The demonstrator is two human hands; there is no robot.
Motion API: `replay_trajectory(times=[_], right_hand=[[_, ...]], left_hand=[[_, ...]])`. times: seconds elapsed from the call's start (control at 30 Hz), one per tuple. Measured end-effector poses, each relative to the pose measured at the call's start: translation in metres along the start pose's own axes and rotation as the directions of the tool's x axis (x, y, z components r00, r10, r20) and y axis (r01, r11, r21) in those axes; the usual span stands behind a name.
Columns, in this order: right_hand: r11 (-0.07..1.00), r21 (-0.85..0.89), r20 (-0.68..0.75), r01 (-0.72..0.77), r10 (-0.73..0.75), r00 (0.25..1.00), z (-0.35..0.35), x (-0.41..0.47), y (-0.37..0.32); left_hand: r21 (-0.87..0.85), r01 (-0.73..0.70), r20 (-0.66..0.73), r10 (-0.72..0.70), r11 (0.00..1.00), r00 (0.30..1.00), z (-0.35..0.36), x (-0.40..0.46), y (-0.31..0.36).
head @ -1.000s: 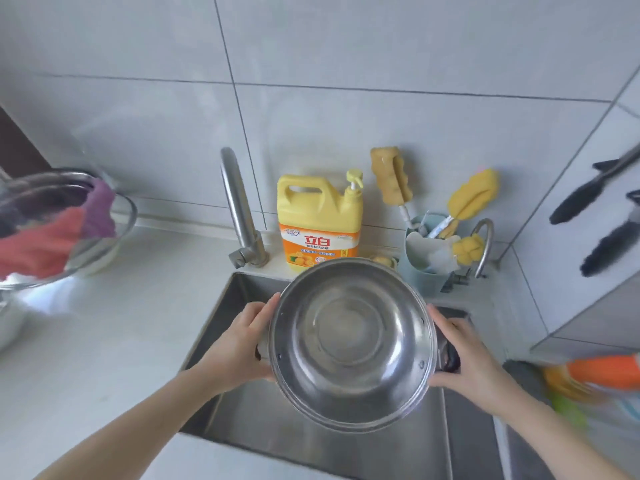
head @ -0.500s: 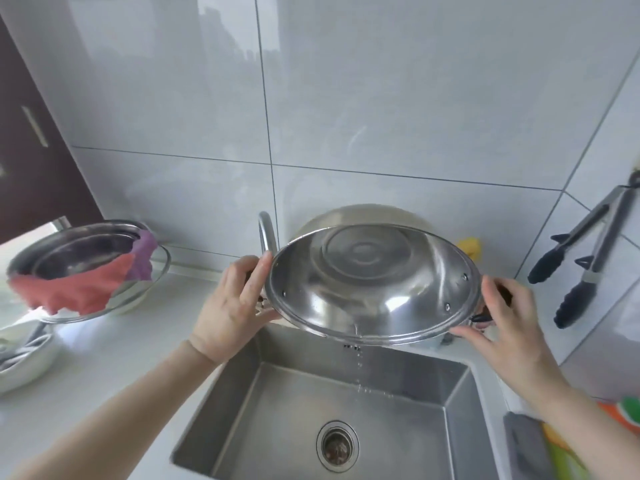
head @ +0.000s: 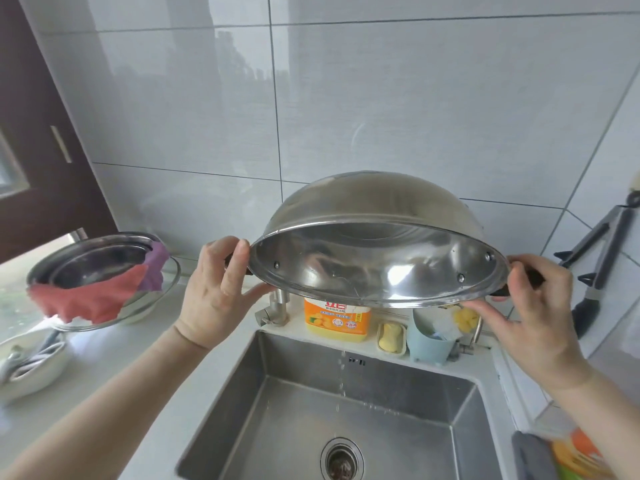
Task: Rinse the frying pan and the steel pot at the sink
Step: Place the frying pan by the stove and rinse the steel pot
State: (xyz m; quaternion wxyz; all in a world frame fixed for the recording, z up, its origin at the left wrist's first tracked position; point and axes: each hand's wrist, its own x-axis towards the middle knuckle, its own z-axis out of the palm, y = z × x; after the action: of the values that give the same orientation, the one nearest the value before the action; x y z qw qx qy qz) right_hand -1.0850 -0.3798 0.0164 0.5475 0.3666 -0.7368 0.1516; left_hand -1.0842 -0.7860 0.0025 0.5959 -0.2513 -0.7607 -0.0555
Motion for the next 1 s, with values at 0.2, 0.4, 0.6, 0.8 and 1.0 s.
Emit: replay_trajectory(times=[0.2, 0.4, 0.6, 0.8, 1.0], right_hand=[[1.0, -0.02, -0.004, -0.006, 0.006, 1.0, -0.005, 0.009, 0.001], [0.987, 0.079, 0.127, -0.142, 0.131, 0.983, -0.008, 0.008, 0.0], [0.812, 0.088, 0.67, -0.578, 0.381, 0.637, -0.01, -0.004, 0.034], [0.587, -0.022, 0.926, -0.809, 0.317, 0.206, -0.002, -0.042, 0.065], [0.438, -0.173, 0.972, -0.882, 0.222, -0.08, 0.007, -0.063, 0.062]], left_hand=[[0.029, -0.009, -0.003, 0.009, 1.0, 1.0, -0.006, 0.011, -0.003], [-0.028, 0.081, 0.152, -0.076, 0.996, 0.985, -0.004, 0.014, 0.003], [-0.185, 0.479, 0.727, -0.208, 0.858, 0.654, 0.016, 0.004, 0.014], [-0.082, 0.73, 0.983, -0.067, 0.678, 0.173, 0.055, -0.03, 0.03], [-0.046, 0.781, 0.99, 0.13, 0.623, -0.045, 0.066, -0.041, 0.032]])
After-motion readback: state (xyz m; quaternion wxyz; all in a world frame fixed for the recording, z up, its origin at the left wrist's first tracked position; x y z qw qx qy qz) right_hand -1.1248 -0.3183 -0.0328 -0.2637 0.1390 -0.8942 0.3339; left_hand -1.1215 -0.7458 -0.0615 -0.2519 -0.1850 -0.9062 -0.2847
